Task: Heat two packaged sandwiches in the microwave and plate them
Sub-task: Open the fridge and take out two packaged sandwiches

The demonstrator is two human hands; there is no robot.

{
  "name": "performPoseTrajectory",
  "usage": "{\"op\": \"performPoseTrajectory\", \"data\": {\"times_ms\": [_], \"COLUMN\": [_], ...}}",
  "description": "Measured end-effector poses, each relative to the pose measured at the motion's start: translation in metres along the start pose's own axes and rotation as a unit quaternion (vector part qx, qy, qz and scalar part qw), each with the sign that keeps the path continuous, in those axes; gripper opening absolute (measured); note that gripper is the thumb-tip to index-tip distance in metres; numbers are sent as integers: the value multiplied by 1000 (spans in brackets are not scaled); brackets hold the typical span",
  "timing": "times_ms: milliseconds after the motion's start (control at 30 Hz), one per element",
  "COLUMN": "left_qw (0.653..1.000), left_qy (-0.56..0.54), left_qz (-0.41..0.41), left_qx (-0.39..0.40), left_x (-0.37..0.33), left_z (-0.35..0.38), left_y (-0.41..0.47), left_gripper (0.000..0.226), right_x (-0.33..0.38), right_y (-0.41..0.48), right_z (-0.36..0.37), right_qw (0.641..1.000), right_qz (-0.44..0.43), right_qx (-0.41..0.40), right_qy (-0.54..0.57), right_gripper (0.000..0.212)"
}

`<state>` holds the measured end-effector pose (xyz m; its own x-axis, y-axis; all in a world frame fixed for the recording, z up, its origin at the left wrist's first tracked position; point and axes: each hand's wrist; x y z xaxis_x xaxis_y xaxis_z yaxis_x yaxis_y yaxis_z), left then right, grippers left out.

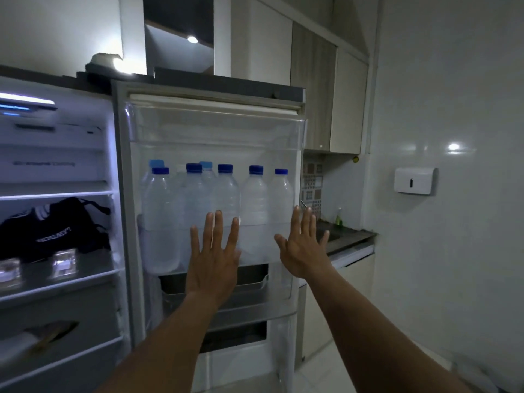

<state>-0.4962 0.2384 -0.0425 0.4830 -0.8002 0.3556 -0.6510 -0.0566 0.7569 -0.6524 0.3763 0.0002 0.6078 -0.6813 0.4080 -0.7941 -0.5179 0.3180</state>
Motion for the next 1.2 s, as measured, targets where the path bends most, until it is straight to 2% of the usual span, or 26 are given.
{"op": "performPoseTrajectory", "data": {"times_ms": [333,600,767,900,967,1200], "left_qw": [995,992,994,995,995,989], "left_qy": [35,59,45,36,28,50], "left_qz": [-88,-109,-97,-82,-89,-103], "left_qx": [-28,13,32,42,41,92], "left_x": [-20,-29,-28,-13,4,88], "left_z": [19,14,10,-2,-14,-69], "left_y": [19,17,19,2,-12,-86], "left_gripper": [70,71,72,69,69,67], "right_x": [-25,-31,-28,-7,12,99], "right_y": [37,45,39,10,-7,-75], "right_z": [28,37,33,26,20,31], "right_qw": [987,978,979,963,955,949], "right_qz": [-123,-160,-142,-170,-199,-260], "right_qx": [-91,-80,-94,-179,-190,-131], "right_qy": [56,109,113,107,109,119], "right_gripper": [79,81,84,86,82,71]}}
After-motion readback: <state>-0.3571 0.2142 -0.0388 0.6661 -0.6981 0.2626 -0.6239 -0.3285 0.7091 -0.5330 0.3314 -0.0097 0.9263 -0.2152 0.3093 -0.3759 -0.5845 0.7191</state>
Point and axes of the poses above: each hand's wrist, its own y-axis towards the middle knuckle, its own z-axis out of the palm, x = y × z, and after that the axes turned 14 degrees about z, right-handed
